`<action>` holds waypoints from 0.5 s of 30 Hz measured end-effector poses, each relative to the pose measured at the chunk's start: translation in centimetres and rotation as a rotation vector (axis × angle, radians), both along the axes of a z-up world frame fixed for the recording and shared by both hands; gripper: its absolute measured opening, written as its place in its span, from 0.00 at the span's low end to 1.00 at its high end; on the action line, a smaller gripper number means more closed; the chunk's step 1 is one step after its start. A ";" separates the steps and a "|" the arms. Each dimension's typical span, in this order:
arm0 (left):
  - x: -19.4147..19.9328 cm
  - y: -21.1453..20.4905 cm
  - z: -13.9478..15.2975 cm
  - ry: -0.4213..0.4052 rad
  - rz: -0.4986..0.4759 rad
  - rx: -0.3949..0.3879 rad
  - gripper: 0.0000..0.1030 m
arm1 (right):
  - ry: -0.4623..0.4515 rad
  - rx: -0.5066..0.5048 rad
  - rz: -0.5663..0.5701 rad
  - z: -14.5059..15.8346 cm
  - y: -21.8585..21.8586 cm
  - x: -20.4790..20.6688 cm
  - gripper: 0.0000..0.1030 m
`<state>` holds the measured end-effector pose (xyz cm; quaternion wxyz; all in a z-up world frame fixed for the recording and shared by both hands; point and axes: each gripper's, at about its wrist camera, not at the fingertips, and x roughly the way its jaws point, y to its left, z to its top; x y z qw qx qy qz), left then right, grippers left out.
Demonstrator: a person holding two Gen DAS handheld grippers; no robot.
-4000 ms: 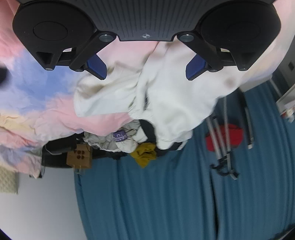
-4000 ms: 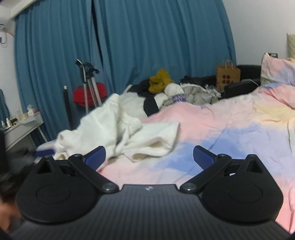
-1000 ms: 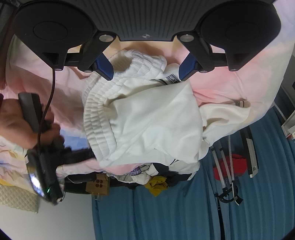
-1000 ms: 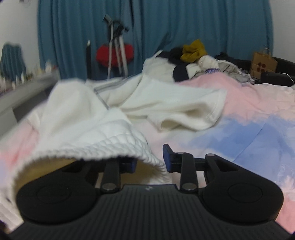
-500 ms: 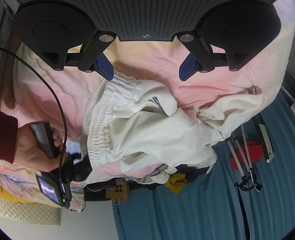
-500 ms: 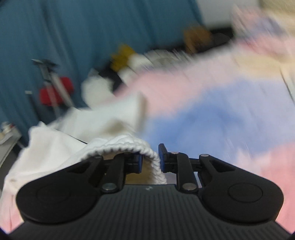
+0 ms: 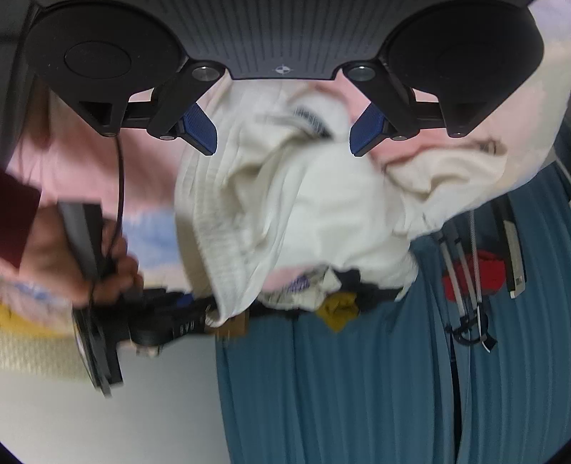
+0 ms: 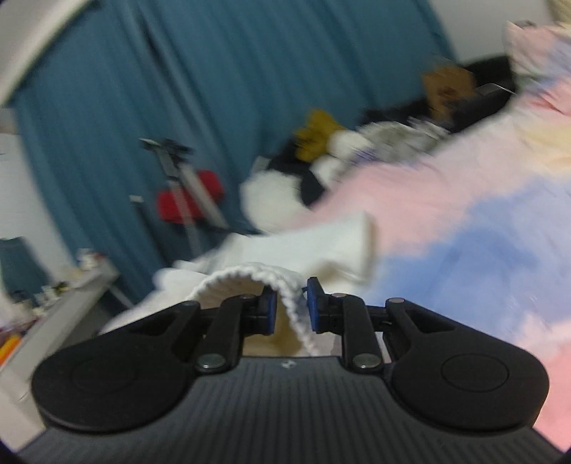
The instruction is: Fold clothes
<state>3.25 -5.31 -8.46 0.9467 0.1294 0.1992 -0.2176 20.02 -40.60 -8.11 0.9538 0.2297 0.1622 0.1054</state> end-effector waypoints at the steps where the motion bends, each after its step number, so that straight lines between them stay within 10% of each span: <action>1: 0.1 0.0 0.6 -0.016 -0.006 -0.021 0.82 | -0.023 -0.001 0.036 0.4 0.3 -0.2 0.20; 15: 6.4 -4.2 4.1 -0.033 -0.014 -0.021 0.82 | -0.174 -0.114 0.367 3.5 4.7 -2.6 0.21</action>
